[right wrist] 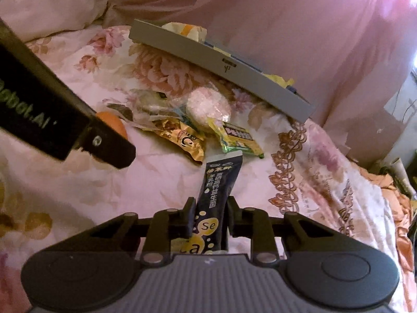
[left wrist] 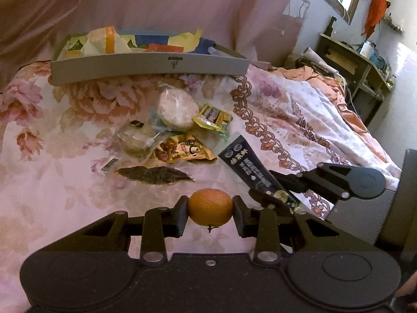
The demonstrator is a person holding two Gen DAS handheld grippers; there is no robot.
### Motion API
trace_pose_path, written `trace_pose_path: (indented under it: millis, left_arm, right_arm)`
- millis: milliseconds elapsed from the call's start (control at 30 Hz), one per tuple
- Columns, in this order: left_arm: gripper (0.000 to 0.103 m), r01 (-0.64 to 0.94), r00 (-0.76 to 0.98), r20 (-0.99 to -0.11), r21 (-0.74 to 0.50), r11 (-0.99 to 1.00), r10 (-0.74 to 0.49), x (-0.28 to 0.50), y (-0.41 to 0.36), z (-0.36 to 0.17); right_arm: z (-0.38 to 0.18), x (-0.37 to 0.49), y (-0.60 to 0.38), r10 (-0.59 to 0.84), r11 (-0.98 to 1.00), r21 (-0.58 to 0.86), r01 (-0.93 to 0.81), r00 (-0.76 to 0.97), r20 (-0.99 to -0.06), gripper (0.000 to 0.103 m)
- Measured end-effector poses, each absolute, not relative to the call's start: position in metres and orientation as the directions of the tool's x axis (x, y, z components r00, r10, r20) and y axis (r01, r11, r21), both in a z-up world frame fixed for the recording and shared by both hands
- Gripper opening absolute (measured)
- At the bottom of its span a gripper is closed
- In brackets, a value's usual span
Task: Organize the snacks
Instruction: 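Lift and carry the orange and blue stick packet over the tray with both tools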
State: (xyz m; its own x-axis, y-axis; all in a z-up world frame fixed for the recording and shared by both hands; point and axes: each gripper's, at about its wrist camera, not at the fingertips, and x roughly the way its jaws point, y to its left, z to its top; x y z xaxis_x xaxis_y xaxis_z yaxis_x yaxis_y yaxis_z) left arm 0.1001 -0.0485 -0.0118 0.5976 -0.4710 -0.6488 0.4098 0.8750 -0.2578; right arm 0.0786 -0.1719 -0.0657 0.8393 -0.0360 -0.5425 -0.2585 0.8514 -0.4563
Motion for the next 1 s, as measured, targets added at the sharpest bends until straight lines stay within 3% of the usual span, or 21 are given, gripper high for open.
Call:
trace_pose_path:
  millis: [667,1000]
  left_arm:
    - [0.038,0.430,0.631,-0.590,-0.275,0.860,-0.504,0.077,-0.053,0.016]
    - [0.038,0.377,0.703,-0.548,-0.252,0.891,-0.453,0.097,-0.040,0.041]
  right_arm:
    - [-0.029,0.051,-0.177,-0.034,0.847,-0.507,-0.161,0.935,-0.353,0.027]
    - [-0.015,0.053,-0.176,0.003,0.859,-0.491,-0.143,0.961,-0.276,0.027]
